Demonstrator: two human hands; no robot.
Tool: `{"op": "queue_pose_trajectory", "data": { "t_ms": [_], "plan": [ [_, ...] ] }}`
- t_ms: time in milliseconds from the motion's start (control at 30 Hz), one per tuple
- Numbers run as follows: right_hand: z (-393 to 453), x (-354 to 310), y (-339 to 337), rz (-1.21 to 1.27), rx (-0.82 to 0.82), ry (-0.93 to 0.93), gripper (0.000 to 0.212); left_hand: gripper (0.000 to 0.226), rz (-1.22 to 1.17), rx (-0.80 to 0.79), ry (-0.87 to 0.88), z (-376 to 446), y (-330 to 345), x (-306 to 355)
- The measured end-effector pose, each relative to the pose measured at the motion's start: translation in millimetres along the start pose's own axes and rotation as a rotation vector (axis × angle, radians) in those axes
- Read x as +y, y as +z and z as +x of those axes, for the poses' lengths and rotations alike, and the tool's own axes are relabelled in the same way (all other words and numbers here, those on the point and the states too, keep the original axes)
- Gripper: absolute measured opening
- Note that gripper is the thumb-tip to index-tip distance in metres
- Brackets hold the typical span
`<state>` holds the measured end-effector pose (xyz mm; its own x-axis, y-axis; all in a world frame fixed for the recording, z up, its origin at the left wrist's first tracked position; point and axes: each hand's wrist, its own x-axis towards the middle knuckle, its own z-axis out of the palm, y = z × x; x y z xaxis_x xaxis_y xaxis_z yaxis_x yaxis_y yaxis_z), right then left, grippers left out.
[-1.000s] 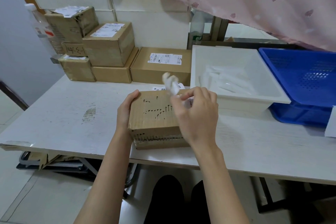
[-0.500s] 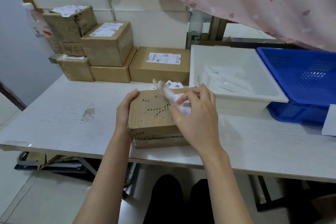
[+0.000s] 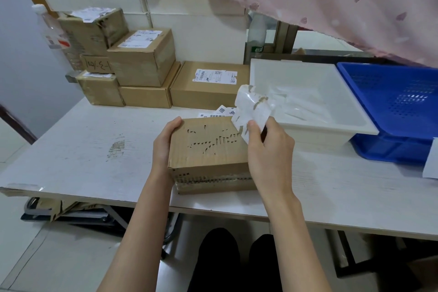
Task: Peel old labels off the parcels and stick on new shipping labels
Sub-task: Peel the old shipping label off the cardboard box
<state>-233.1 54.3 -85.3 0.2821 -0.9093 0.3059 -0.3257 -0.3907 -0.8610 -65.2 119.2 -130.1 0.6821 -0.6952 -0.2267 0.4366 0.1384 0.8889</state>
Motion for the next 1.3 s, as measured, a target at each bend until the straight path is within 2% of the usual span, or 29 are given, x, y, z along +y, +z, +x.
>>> {"op": "queue_pose_trajectory", "data": {
  "t_ms": [200,267,333,433,567,667,833,933,1067,1167,1233,1300],
  "plan": [
    [-1.8,-1.2,-3.9,0.090,-0.082,0.001,0.042,0.037,0.008,0.014,-0.010,0.7,-2.2,-1.0],
    [-3.4,2.8,-1.6,-0.003,-0.129,-0.031,0.041,0.039,0.023,0.011,-0.016,1.6,-2.3,-1.4],
    [-5.2,4.4,0.7,-0.178,-0.146,-0.134,0.056,0.037,0.028,0.017,-0.028,1.9,-2.2,-0.7],
    [-5.6,4.1,-0.2,-0.344,-0.208,-0.251,0.070,0.050,0.021,-0.006,-0.032,3.4,-3.2,-0.5],
    [-4.1,4.3,-5.4,-0.358,-0.298,-0.268,0.077,0.034,0.025,-0.020,-0.007,3.9,-3.4,-1.3],
    [-3.2,7.4,-6.5,-0.285,-0.268,-0.249,0.056,0.027,0.014,-0.012,-0.006,4.0,-3.7,-2.8],
    [-0.7,10.3,-5.6,-0.179,-0.264,-0.196,0.009,0.043,0.014,0.015,-0.017,2.9,-3.9,-2.2],
    [-1.2,7.6,-4.8,-0.053,-0.203,-0.101,0.019,0.043,0.019,0.014,-0.014,3.4,-4.8,-2.8],
    [-1.1,1.1,-3.7,0.129,-0.036,0.048,0.023,0.038,0.018,0.008,-0.021,4.1,-4.4,-3.4],
    [-0.7,-0.5,-2.5,0.209,0.019,0.084,0.025,0.040,0.019,0.016,-0.024,5.2,-4.9,-3.2],
    [-1.2,-2.2,-2.7,0.239,0.025,0.071,0.021,0.045,0.022,0.015,-0.031,4.8,-4.8,-2.9],
    [-2.5,-3.5,-3.6,0.282,0.019,0.043,0.007,0.047,0.018,0.013,-0.040,4.4,-4.3,-3.0]
  ]
}}
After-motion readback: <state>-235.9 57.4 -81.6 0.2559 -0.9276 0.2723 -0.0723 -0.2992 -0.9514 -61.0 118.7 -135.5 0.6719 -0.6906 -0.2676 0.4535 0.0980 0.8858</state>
